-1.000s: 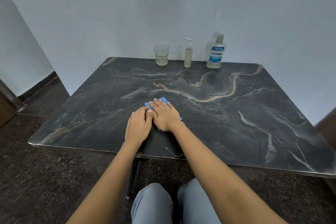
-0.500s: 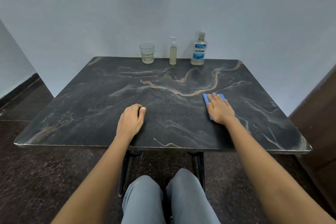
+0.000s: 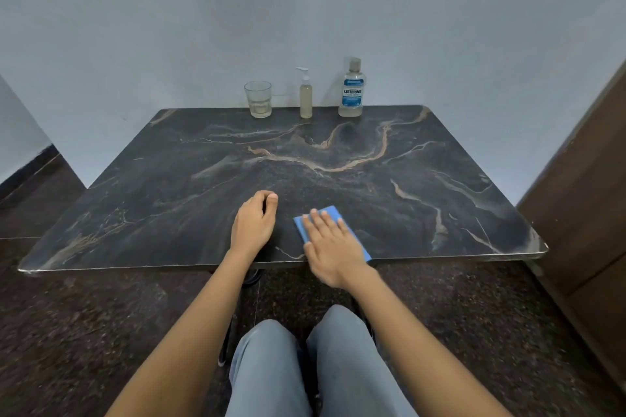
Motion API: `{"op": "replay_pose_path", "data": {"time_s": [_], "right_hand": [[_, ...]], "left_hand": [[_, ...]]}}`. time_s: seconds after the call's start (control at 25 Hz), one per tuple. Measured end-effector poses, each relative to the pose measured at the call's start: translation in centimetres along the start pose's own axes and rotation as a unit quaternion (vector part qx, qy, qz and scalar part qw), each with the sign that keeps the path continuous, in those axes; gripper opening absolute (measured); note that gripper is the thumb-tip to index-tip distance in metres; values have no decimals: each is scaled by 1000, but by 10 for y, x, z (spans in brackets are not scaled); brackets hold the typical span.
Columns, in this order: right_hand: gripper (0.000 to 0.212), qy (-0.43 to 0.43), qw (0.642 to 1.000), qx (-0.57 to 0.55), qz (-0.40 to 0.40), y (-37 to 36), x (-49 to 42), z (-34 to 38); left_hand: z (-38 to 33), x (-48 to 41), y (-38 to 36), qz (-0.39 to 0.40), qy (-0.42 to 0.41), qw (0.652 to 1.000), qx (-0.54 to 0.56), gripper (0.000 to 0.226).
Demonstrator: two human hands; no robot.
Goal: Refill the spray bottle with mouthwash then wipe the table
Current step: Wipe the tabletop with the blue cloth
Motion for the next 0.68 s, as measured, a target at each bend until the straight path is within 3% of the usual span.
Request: {"op": "replay_pose_path", "data": {"time_s": [0.12,0.28,0.44,0.68], "right_hand": [[56,14,1000,-22,5,-2,-31,15],[56,-10,999,-46,9,16,-65,-17],[56,-96,994,-39,-38,51,-65,-100],[55,-229,970,-36,-80,90,12,-225]], "left_hand": [[-7,2,-3,-17,14,999,25,32],[-17,6,-13,-3,0,1000,13,33],[-37,11,-25,24,-39,999,-17,39],[-61,14,-43,49,-82,993,-64,42]]}}
Point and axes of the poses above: each hand's wrist, its own x-axis away from the middle knuckle, its own y-axis out of the back of the hand, z = x × y, the point moved 5 cm from there along -x, towards the middle knuckle, and after that the axes turned 8 degrees about -x, right-handed, at the moved point
